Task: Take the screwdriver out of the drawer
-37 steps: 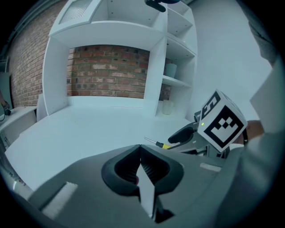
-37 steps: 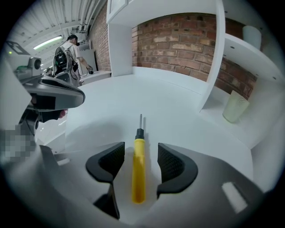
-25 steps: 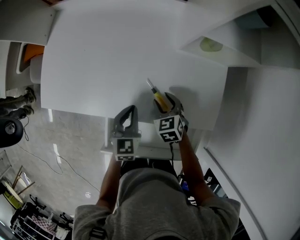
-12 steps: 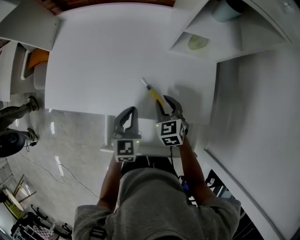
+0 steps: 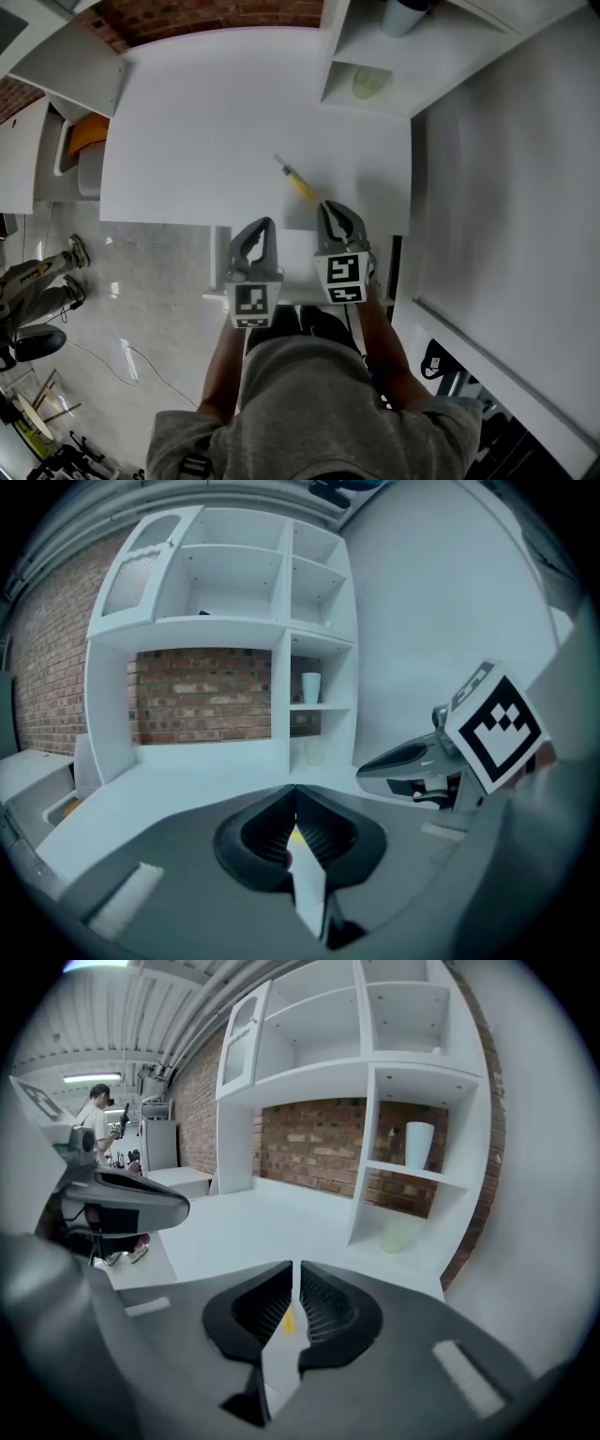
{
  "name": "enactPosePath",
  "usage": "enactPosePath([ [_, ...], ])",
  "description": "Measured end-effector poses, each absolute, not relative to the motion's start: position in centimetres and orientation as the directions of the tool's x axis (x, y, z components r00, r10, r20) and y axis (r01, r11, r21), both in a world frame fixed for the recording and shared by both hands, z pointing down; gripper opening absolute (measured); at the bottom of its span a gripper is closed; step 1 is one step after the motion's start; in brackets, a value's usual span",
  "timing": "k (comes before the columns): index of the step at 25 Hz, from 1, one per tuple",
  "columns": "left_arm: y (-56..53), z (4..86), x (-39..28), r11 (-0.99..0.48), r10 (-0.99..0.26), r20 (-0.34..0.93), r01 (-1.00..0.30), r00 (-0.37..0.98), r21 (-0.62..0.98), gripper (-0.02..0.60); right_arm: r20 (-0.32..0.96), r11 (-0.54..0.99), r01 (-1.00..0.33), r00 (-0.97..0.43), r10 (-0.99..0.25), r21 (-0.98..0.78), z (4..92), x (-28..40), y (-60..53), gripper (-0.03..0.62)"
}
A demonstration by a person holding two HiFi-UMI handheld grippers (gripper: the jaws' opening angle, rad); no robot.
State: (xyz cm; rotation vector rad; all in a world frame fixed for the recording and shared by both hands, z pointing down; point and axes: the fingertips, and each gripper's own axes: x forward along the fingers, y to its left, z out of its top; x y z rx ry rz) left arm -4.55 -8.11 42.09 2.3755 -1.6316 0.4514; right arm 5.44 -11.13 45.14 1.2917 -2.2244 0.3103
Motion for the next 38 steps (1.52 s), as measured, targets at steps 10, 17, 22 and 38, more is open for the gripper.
enactPosePath([
  [10, -3.9, 37.1, -2.8, -0.352, -0.901, 0.285, -0.935, 0.328, -0.036, 0.012, 0.453, 0.474, -0.878, -0.393, -0.800, 0.074, 40.5, 7.8, -6.4, 0.005],
  [17, 0.1, 34.5, -1.7, -0.339, -0.919, 0.236, -0.939, 0.318, -0.058, 0.012, 0.379, 0.485, -0.869, -0.418, -0.826, 0.100, 37.0, 8.9, -2.0, 0.005],
  [22, 2.9, 33.5, -1.1, -0.336, -0.924, 0.220, -0.939, 0.314, -0.071, 0.012, 0.347, 0.471, -0.875, -0.410, -0.844, 0.113, 35.6, 10.7, 0.8, 0.003],
  [38, 7.7, 33.1, 0.1, -0.340, -0.925, 0.212, -0.936, 0.315, -0.091, 0.012, 0.345, 0.459, -0.879, -0.395, -0.851, 0.127, 35.4, 12.7, 5.9, 0.003],
])
